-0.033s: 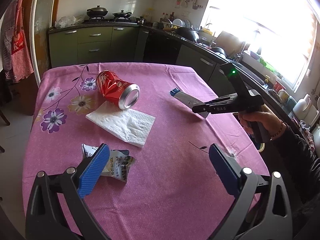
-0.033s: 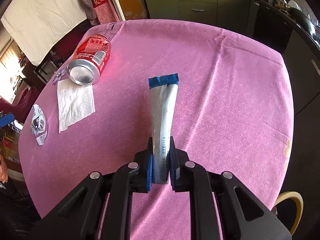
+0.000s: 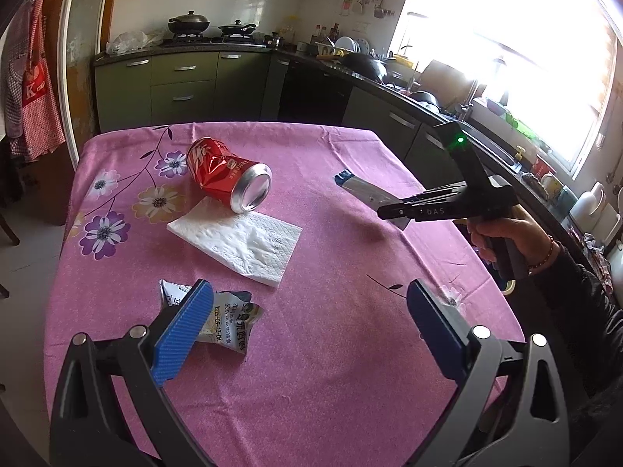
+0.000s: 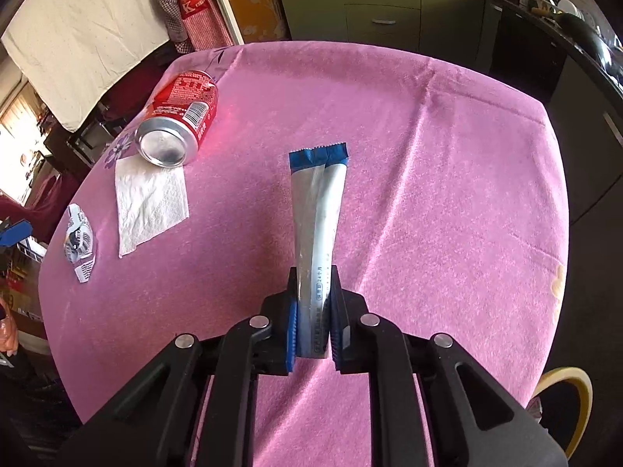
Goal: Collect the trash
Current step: 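Carry the tube packet over the bin and open the right gripper, then move the left gripper down around the white snack wrapper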
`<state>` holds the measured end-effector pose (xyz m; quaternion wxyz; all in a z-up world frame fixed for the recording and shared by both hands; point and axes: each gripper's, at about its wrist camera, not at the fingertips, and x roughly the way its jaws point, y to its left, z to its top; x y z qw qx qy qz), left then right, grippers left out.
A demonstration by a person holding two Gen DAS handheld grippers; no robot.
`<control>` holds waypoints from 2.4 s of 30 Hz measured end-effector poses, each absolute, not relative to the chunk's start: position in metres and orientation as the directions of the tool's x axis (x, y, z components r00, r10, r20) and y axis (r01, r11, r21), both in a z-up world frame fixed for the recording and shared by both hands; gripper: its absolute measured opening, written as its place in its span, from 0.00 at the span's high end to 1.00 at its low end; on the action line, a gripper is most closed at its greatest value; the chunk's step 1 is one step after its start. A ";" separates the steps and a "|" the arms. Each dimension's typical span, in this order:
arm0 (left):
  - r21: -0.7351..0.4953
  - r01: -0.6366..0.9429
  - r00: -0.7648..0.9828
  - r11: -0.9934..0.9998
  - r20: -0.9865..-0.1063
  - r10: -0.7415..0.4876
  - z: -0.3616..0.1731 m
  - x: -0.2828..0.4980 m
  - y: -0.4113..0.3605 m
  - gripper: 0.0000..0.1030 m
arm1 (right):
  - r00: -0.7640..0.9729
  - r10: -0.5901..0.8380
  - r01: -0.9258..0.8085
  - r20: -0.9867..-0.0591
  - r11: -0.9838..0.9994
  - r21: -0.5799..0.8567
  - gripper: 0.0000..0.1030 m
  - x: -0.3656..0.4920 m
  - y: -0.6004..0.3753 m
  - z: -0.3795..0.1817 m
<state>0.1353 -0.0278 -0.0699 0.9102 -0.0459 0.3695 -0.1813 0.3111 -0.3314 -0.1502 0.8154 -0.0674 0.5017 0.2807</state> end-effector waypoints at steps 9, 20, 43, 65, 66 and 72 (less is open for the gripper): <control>-0.213 0.331 0.663 0.919 -0.640 -0.387 -0.063 0.127 -0.034 0.08 | 0.510 0.322 -0.293 -0.798 0.937 0.191 0.86 0.236 -0.437 -0.109; -0.196 0.365 0.649 0.910 -0.647 -0.400 -0.063 0.121 -0.047 0.08 | 0.503 0.039 0.144 -0.863 0.981 0.129 0.86 0.184 -0.576 -0.155; -0.162 0.339 0.627 0.927 -0.695 -0.351 -0.076 0.123 -0.040 0.07 | 0.648 -0.007 0.159 -0.762 0.979 0.127 0.33 0.126 -0.523 -0.138; -0.048 0.147 0.580 0.988 -0.805 -0.125 -0.136 0.181 -0.001 0.07 | 0.630 0.251 -0.112 -0.735 0.966 0.233 0.32 0.156 -0.408 -0.139; -0.046 0.146 0.577 0.988 -0.808 -0.123 -0.138 0.183 -0.001 0.07 | 0.626 0.252 -0.112 -0.738 0.966 0.235 0.32 0.157 -0.407 -0.140; -0.055 0.148 0.573 0.988 -0.809 -0.131 -0.141 0.187 0.001 0.07 | 0.609 0.257 -0.110 -0.750 0.964 0.241 0.31 0.160 -0.408 -0.146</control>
